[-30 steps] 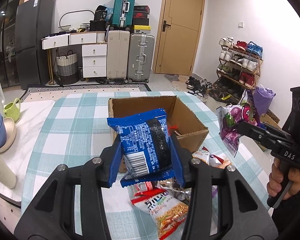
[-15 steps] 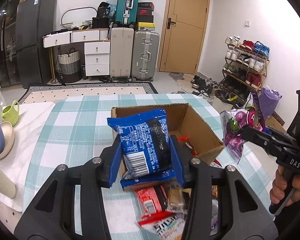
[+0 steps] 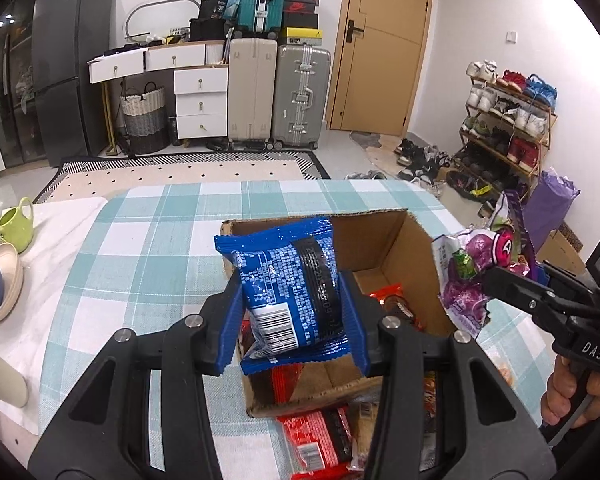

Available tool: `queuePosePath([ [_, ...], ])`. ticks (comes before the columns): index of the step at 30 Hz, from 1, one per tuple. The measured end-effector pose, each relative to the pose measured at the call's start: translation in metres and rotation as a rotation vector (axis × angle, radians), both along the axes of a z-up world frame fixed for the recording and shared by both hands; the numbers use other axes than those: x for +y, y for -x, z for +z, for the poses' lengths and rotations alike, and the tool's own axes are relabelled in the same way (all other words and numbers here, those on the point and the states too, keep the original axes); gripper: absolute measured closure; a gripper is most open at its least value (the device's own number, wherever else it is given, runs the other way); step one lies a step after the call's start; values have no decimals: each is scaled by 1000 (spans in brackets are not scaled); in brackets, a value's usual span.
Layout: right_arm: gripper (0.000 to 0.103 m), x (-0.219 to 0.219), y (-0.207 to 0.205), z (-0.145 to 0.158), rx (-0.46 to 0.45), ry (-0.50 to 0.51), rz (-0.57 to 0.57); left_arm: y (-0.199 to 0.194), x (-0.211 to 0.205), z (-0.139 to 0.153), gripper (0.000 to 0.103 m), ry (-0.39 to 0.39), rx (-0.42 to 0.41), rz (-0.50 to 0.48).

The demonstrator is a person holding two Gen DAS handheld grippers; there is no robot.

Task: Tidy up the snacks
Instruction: 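Lift and carry the blue pack and purple candy bag over the box with both tools, then open both tools to drop the two packs into the box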

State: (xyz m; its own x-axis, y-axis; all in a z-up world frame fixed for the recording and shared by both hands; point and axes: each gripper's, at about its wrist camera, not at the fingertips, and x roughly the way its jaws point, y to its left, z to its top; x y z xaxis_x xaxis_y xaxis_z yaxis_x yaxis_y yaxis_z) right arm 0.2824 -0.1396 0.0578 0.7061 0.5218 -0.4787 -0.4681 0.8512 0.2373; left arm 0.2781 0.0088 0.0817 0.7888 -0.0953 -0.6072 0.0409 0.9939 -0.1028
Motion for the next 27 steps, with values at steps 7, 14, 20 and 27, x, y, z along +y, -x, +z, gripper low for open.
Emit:
queuePosePath([
  [7,58,7,-19,-5,14,33,2,-27,-9,-18,61,-71,25,4],
  [14,58,21,-31,-9,15,75,24,-41,-14,-26,61,-92,35,-1],
  [20,58,30,-47,-18,45,106,36,-51,-11,-31,61,-95,49,-1],
  [27,55,31,-50,-21,54,96,25,-59,-1,-39,61,-50,94,11],
])
